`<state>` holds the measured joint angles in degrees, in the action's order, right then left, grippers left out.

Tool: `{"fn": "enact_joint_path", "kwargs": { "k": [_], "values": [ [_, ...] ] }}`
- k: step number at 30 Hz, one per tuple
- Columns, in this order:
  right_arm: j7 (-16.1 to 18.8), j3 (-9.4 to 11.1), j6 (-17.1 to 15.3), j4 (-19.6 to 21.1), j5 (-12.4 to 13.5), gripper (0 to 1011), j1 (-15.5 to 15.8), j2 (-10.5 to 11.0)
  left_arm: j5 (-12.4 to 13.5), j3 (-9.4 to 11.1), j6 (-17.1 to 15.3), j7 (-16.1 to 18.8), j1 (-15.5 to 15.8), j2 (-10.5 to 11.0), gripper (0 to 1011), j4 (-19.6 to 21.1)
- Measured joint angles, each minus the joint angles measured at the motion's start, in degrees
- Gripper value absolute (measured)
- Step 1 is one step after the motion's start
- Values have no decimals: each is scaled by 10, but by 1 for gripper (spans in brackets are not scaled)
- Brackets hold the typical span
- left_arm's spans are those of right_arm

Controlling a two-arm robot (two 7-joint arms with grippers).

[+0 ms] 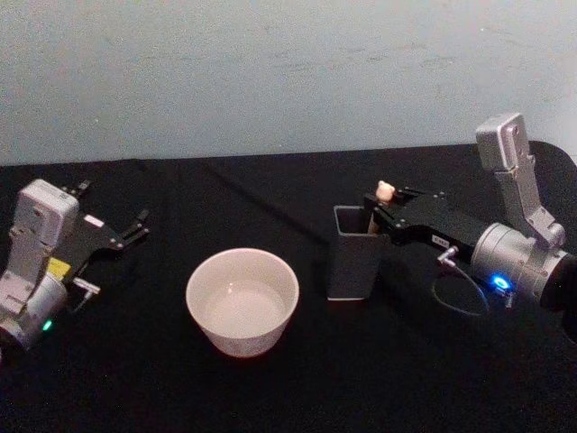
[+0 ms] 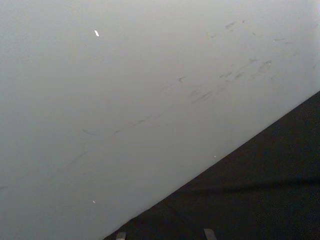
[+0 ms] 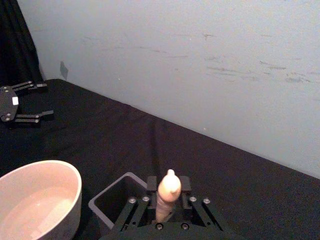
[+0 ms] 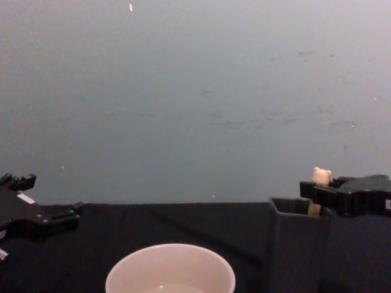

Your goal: Pick up the stirring spoon with one hand, stir inside the cup, then place it back in its original position.

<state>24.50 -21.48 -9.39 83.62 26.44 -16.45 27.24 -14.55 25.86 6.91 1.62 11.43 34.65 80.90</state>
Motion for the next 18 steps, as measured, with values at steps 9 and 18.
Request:
{"fn": "enact_joint_path", "kwargs": {
  "k": [9,18],
  "values": [
    [0,0,0,0,0,211,0,0,0,0,0,0,0,0,1001,0],
    [0,0,0,0,0,211,0,0,0,0,0,0,0,0,1002,0]
  ]
}}
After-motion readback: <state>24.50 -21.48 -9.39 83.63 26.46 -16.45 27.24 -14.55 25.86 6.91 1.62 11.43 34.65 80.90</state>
